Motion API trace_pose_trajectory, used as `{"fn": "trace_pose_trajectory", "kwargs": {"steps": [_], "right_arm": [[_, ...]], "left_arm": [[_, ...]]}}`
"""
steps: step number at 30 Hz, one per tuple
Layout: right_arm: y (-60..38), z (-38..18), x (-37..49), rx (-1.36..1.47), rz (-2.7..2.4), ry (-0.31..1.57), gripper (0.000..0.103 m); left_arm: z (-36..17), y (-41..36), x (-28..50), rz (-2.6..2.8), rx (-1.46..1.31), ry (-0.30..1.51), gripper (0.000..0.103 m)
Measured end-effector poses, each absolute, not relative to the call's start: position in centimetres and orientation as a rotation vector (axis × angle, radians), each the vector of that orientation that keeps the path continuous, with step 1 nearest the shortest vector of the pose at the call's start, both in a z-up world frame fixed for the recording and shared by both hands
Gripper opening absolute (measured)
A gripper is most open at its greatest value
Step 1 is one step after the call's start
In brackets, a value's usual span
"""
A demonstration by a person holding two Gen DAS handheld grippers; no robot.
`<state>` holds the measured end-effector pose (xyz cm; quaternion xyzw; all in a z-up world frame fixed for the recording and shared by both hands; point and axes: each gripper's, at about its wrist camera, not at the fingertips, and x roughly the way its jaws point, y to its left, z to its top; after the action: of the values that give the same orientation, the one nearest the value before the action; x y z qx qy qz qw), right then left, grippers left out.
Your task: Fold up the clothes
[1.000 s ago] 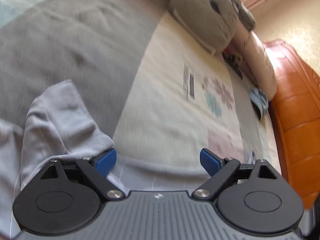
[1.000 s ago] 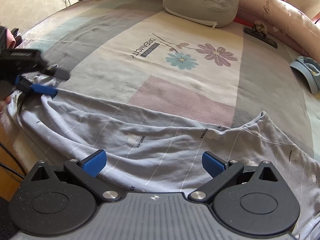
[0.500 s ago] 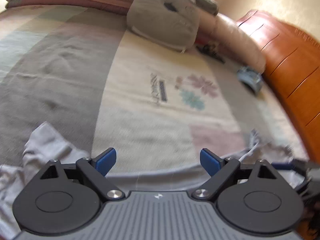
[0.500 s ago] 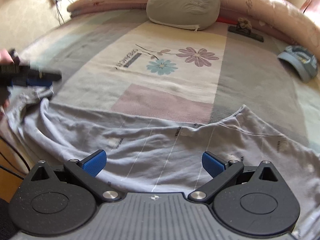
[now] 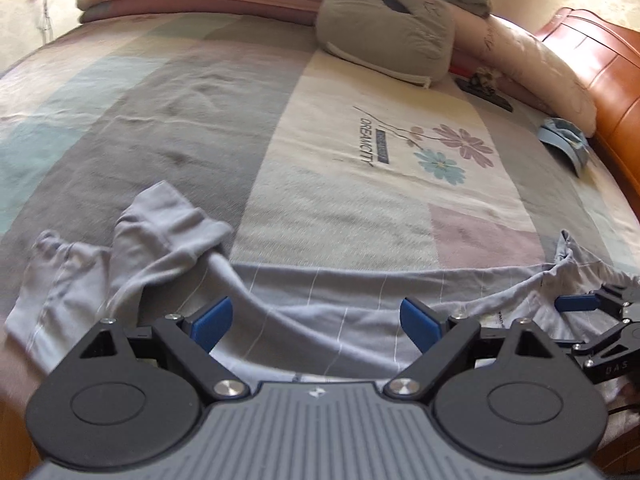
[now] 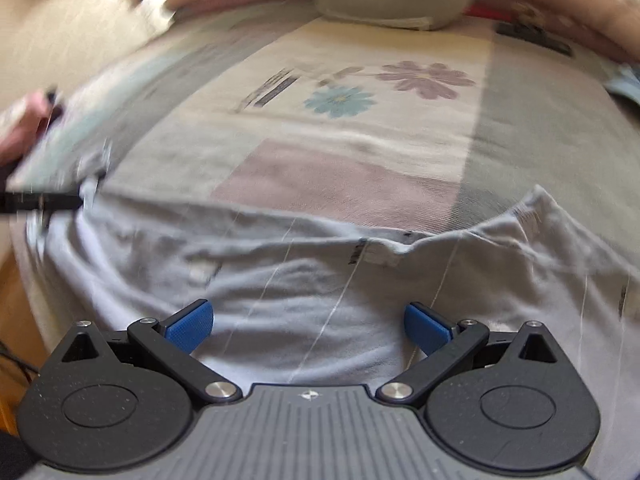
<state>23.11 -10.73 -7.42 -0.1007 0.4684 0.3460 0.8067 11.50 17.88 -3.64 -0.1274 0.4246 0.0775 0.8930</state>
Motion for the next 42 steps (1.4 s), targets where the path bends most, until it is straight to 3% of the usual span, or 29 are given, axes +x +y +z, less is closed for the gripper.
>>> {"fn": "trace_pose_trajectory", "kwargs": {"steps": [5,7,9,13,15,20,23,34,39,42], "right_arm": [[-9.6,-5.3,24.5,-0.249,0.976,0.986,0.099],[-8.2,-4.4,25.2,-0.286,1.080,0.953,0.088],[-6.8,-3.5,25.9,-0.323,1.184,0.916,0.068],[-2.4,-4.1,26.5,-0.444,1.361,0.899,0.047],[-0.7,-4.6,26.5,-0.505,1.415,0.904,0.032],[1.2,-5.8,26.4,-0.562,1.446,0.948,0.025],[1.1,-5.7,25.9,-0.573,1.464,0.943,0.006],[2.5,-5.0,28.1,-0.545,1.323,0.893,0.006],[1.9,-4.7,28.1,-0.482,1.265,0.897,0.016],[0.2,-3.2,27.2,-0.422,1.257,0.859,0.016]], "left_arm": [[-3.1,17.3,9.3,0.248,-0.254,0.848,0.091],[-3.1,17.3,8.8,0.262,-0.266,0.844,0.091],[-3.1,17.2,8.5,0.264,-0.272,0.848,0.091],[-3.0,17.0,8.0,0.254,-0.267,0.848,0.091],[-3.1,17.0,7.7,0.248,-0.269,0.845,0.091],[-3.5,17.4,7.3,0.239,-0.294,0.845,0.091],[-3.8,17.7,7.3,0.237,-0.305,0.850,0.091],[-3.9,18.0,7.4,0.218,-0.313,0.842,0.091],[-4.2,18.8,6.6,0.261,-0.349,0.849,0.091],[-4.1,19.5,5.8,0.282,-0.365,0.847,0.091]]}}
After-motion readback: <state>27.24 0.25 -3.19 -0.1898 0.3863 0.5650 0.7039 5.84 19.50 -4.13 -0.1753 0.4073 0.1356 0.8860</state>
